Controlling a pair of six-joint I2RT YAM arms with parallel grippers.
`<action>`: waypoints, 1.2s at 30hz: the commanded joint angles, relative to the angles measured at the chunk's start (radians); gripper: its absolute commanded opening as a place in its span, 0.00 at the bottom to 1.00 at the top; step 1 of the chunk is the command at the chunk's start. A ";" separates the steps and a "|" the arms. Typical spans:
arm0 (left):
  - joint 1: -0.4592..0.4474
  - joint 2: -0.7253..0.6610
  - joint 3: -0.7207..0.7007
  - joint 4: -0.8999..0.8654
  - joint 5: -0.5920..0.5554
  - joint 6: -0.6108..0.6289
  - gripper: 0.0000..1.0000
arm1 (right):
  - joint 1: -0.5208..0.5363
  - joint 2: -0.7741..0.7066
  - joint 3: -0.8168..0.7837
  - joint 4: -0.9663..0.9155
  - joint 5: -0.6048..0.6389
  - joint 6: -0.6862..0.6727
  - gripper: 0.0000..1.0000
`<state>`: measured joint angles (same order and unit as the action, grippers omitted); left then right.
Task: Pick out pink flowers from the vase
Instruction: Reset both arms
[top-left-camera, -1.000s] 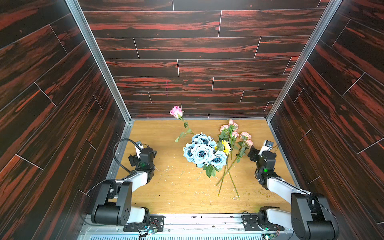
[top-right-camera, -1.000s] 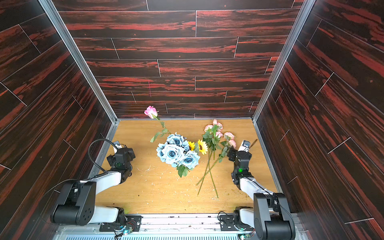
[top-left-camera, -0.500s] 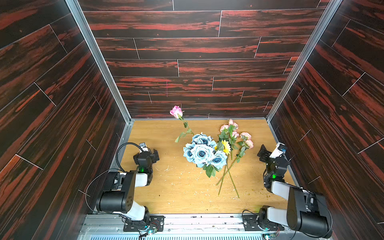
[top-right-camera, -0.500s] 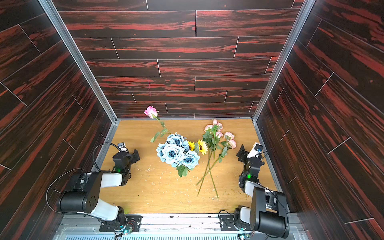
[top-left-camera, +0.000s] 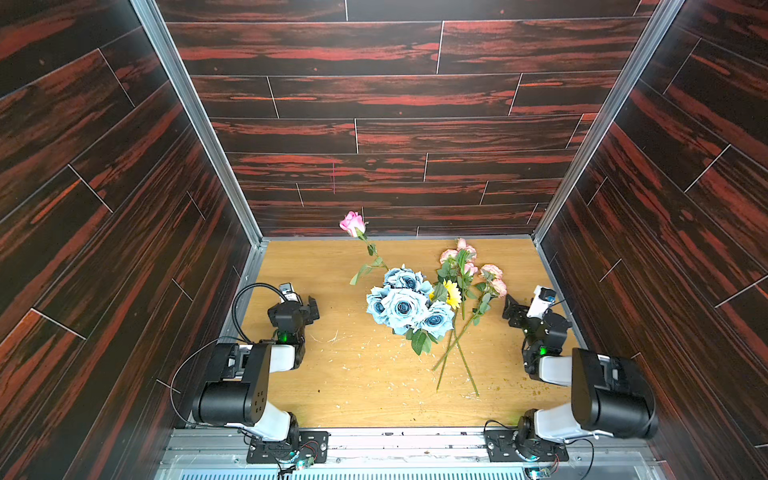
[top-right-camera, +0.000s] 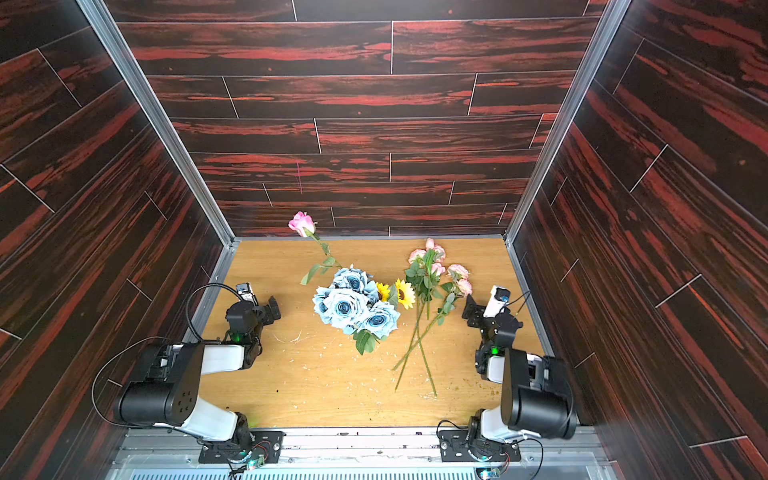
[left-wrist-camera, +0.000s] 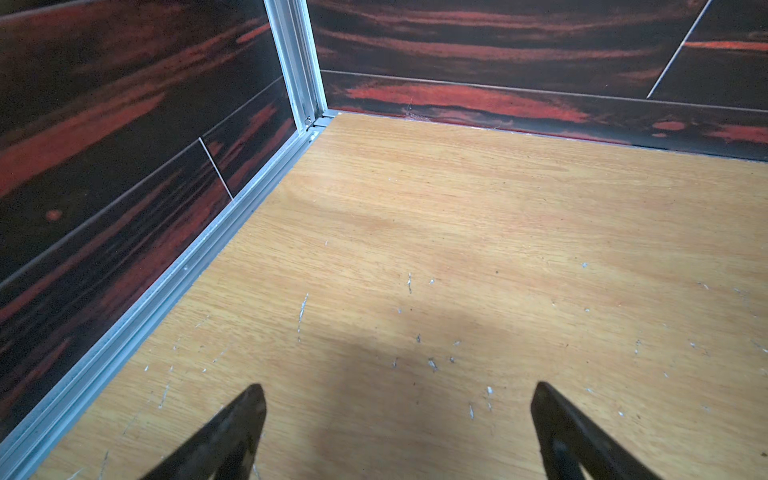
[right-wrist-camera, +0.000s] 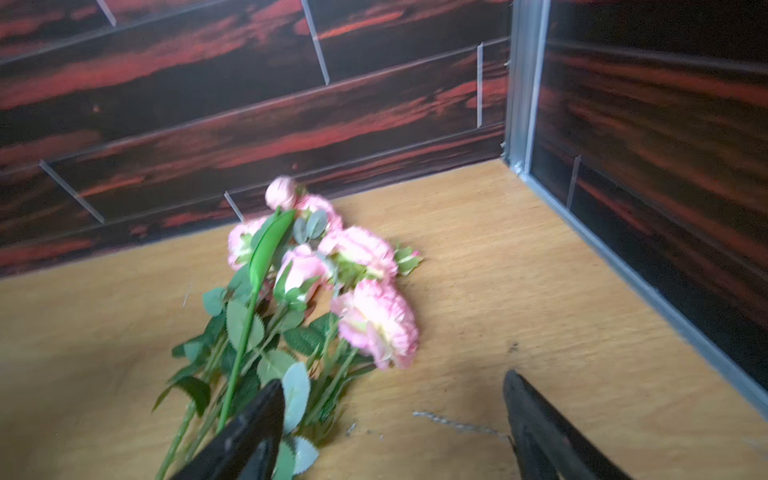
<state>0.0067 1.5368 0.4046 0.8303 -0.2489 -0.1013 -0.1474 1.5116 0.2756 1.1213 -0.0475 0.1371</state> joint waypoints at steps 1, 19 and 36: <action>0.005 0.003 0.016 -0.005 0.005 0.009 1.00 | 0.054 0.044 0.036 -0.008 0.034 -0.083 0.99; 0.006 0.000 0.013 -0.007 0.005 0.011 1.00 | 0.077 0.050 0.031 0.021 0.092 -0.089 0.99; 0.006 0.001 0.016 -0.008 0.005 0.009 1.00 | 0.078 0.053 0.035 0.016 0.091 -0.090 0.99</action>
<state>0.0067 1.5368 0.4046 0.8303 -0.2432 -0.1009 -0.0738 1.5581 0.3046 1.1229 0.0380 0.0578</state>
